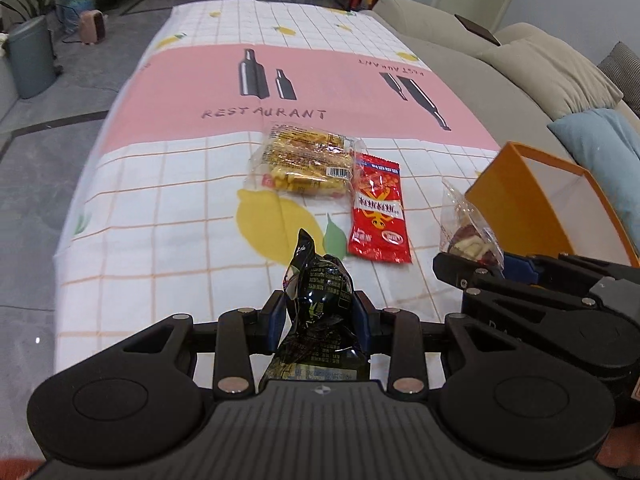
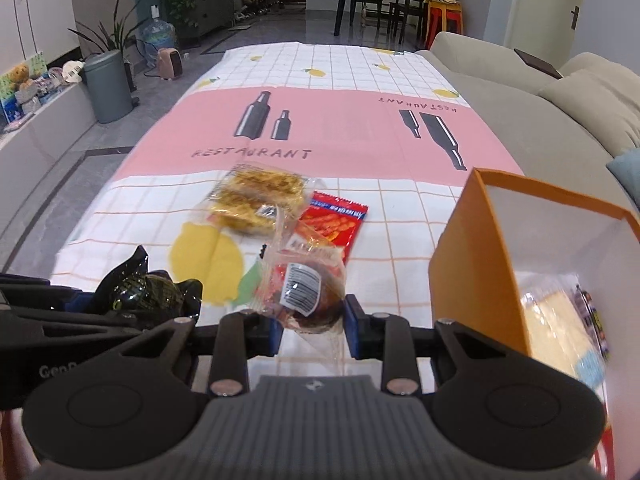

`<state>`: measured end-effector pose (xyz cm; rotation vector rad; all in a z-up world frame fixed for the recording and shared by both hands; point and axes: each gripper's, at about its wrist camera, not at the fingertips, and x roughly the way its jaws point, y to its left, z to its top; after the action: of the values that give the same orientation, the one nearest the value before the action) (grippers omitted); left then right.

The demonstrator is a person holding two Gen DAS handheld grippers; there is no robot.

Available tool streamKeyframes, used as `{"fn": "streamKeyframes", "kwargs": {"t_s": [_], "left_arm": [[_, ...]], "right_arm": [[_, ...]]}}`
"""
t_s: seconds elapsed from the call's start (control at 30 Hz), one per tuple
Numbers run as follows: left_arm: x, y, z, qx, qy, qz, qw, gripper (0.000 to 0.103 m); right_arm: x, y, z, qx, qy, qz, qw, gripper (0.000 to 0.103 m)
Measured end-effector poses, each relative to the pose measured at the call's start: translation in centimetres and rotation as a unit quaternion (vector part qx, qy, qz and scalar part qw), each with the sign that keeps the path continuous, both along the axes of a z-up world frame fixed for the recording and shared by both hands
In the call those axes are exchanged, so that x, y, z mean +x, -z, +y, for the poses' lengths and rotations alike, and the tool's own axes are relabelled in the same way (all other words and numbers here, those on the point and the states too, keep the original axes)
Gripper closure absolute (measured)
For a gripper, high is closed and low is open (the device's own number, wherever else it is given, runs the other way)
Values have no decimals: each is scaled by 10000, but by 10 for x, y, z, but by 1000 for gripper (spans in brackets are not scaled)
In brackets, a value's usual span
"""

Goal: Organize snacks
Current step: 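Lift the seaweed pack and bun bag toward the orange box with both tools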

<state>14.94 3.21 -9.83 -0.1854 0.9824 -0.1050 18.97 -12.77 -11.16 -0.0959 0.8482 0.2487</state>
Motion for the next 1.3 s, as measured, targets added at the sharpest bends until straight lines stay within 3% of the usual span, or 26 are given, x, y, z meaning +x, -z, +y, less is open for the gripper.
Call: {"fn": "streamKeyframes", "kwargs": {"t_s": [0.3,0.63,0.87,1.07,1.3], "left_arm": [[-51,-23,-11,177,-114,83,9997,64],[-83,-50,-39,100,169,-64,9998,64],[-77,-80,-85,-119,772,-247,9966,64],[-58,-99,-141,-215,1478,-400,9880,64],[-28,-91,-207,-109,2167,-152,9761,64]], "right_arm": [[-58,-20,-12,190,-98,225,9995,75],[-108,-47,-45,284,-183,110,9994,74],[-119,-69,-93,415,-133,42,9990,74],[-108,-83,-151,332,89,60,9994,74],[-79,-73,-204,-60,253,422,9988,74]]}}
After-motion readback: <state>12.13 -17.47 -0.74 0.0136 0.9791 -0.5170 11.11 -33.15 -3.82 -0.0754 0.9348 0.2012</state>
